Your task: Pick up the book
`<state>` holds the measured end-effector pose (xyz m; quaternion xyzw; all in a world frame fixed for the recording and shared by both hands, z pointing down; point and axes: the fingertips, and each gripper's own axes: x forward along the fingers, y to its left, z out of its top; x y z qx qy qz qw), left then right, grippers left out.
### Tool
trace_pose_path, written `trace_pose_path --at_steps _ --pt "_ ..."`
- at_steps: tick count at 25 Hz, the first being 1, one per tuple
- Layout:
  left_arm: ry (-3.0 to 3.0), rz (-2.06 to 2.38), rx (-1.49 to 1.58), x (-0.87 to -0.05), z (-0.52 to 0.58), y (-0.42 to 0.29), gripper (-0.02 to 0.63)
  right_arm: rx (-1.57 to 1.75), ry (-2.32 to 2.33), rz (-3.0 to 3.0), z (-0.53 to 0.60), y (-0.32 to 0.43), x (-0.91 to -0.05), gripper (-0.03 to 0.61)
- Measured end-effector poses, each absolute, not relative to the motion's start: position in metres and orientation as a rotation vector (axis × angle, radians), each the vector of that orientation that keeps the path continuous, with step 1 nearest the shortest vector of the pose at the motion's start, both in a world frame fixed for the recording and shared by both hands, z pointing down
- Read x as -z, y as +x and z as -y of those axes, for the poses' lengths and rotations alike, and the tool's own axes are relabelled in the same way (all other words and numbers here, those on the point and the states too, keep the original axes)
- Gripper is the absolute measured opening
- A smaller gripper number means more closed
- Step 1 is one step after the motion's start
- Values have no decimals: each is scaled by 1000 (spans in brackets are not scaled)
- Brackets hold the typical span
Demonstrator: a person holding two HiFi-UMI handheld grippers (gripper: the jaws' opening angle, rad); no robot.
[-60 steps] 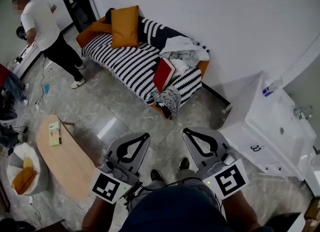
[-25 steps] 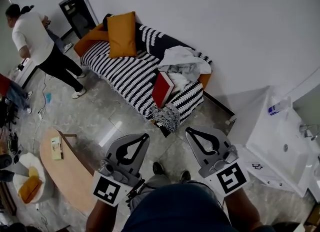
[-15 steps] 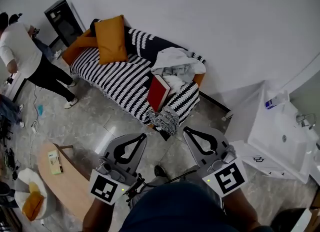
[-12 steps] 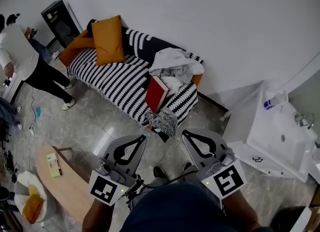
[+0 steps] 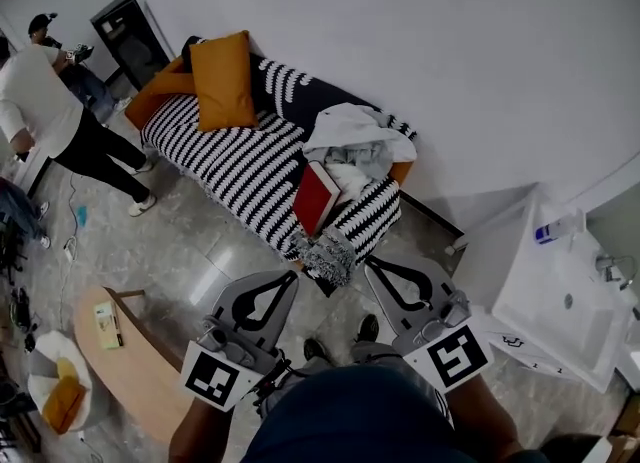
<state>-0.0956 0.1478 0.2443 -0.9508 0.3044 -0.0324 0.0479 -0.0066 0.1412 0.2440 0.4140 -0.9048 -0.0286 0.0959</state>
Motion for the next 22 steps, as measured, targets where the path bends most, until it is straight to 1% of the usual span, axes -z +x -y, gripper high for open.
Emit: trace_pose_path --at_steps 7,11,18,22 --pt "-2877 -995 98 -247 -117 -59 5 82 1178 2715 -107 28 -249 14" --pt "-2846 -1034 93 -246 -107 -48 5 104 1108 2717 -94 33 -257 14" --pt "-2893 -966 179 -255 -88 -69 5 102 1184 2718 -71 15 -244 14" --pt "-2892 -919 112 -242 -67 -84 5 109 1234 2691 -64 1 -243 14"
